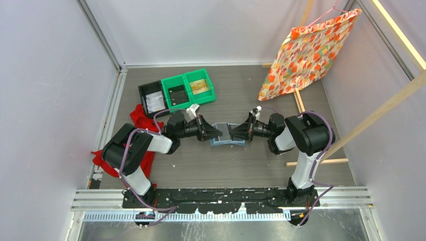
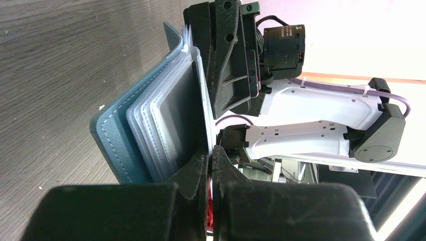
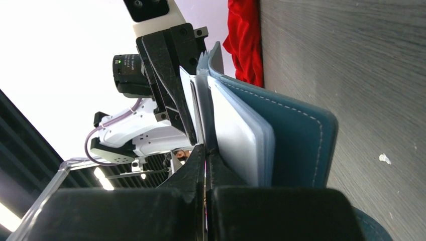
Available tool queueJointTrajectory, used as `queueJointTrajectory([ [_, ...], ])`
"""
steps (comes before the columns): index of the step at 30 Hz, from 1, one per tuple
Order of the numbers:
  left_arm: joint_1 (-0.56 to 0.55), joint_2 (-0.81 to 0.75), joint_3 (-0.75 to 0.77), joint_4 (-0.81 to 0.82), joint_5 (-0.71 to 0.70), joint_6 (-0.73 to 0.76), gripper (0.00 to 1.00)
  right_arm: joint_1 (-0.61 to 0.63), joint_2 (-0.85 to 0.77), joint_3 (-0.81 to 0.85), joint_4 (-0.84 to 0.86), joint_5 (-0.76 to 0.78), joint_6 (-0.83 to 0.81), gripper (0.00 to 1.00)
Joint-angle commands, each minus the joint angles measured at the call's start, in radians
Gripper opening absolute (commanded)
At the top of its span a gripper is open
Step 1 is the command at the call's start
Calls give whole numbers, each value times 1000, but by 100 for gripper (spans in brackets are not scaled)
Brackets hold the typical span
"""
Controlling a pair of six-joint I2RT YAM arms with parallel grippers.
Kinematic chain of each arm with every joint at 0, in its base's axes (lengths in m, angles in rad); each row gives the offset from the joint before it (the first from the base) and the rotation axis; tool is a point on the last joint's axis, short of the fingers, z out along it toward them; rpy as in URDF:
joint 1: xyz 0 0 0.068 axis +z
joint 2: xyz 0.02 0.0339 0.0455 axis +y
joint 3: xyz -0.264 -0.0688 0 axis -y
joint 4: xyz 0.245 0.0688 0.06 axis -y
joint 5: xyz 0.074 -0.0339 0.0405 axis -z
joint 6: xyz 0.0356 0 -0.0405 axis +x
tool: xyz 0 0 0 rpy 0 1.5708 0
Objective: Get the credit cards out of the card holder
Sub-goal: Place the card holder at the center of the board.
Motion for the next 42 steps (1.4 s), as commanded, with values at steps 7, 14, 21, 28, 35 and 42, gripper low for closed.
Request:
queueJointTrajectory([
  [7,13,-18,-24,88,38,-5,0,33,-45,24,89,10,3,1],
  [14,72,-78,-73,32,52,22,0,21,-22,0,89,32,-15,1],
  [21,80,-118,-83,-61,40,67,1,10,-16,-18,73,66,-40,1],
  [28,90,-127,-92,-98,35,88,1,9,-69,-22,-89,71,-150,1],
  [35,90,-69,-97,-67,40,97,1,14,-200,23,-346,86,-300,6],
  [42,88,34,-82,-31,50,117,0,133,-410,235,-1185,280,-787,44],
])
